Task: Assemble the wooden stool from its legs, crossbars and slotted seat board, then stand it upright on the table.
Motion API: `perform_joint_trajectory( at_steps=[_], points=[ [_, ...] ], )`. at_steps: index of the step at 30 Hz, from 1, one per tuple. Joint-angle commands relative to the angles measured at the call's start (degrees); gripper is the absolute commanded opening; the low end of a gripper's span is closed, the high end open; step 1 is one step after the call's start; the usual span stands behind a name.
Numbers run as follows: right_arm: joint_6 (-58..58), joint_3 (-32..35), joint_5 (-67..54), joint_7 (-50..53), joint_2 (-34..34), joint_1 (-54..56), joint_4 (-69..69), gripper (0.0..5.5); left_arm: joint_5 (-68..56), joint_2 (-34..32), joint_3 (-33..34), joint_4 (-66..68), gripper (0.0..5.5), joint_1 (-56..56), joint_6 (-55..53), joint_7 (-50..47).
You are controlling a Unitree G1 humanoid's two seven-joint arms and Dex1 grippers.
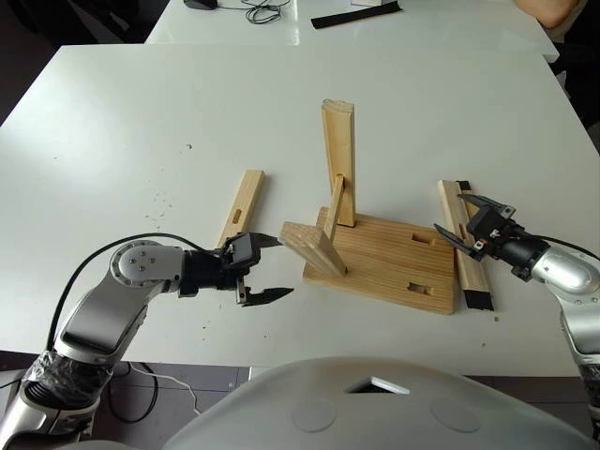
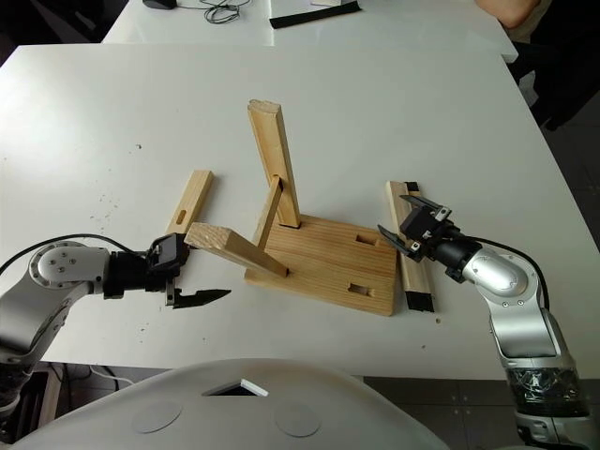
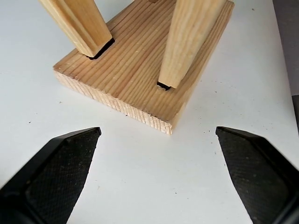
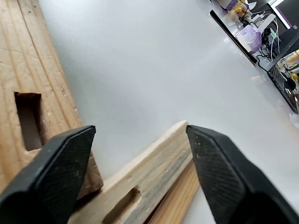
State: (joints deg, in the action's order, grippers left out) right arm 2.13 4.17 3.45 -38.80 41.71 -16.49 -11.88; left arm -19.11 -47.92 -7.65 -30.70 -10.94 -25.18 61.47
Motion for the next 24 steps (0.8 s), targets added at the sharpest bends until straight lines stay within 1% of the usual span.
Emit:
perform_joint_trajectory(
  at_steps=[1, 7, 10, 15, 20, 24],
  points=[
    [3.5, -2.4, 2.4, -2.3, 2.7, -0.6, 1.7, 3.59, 3.5, 1.2, -3.7, 0.0, 4.57, -0.3, 0.5, -3.2],
    [5.8, -4.5, 2.4, -4.3, 4.7, 1.3, 3.3, 3.59, 12.9, 6.3, -10.7, 4.6, 4.57, 0.9, 5.4, -10.7],
    [6.1, -5.6, 2.0, -5.8, 5.5, 1.5, 2.7, 3.59, 17.6, 7.7, -12.8, 7.7, 4.57, 0.7, 9.5, -13.8],
    [6.7, -6.9, 1.9, -6.9, 6.4, 0.8, 2.3, 3.59, 21.1, 10.8, -13.2, 12.6, 4.57, 2.9, 12.4, -18.6],
    [6.6, -8.2, 1.8, -7.5, 6.5, 0.4, 1.7, 3.59, 22.4, 16.0, -12.4, 17.1, 4.57, 8.5, 11.7, -23.5],
    [5.4, -10.1, 1.2, -8.0, 5.6, 1.8, 0.7, 3.59, 23.5, 18.8, -11.8, 20.6, 4.57, 12.5, 11.9, -26.1]
  ],
)
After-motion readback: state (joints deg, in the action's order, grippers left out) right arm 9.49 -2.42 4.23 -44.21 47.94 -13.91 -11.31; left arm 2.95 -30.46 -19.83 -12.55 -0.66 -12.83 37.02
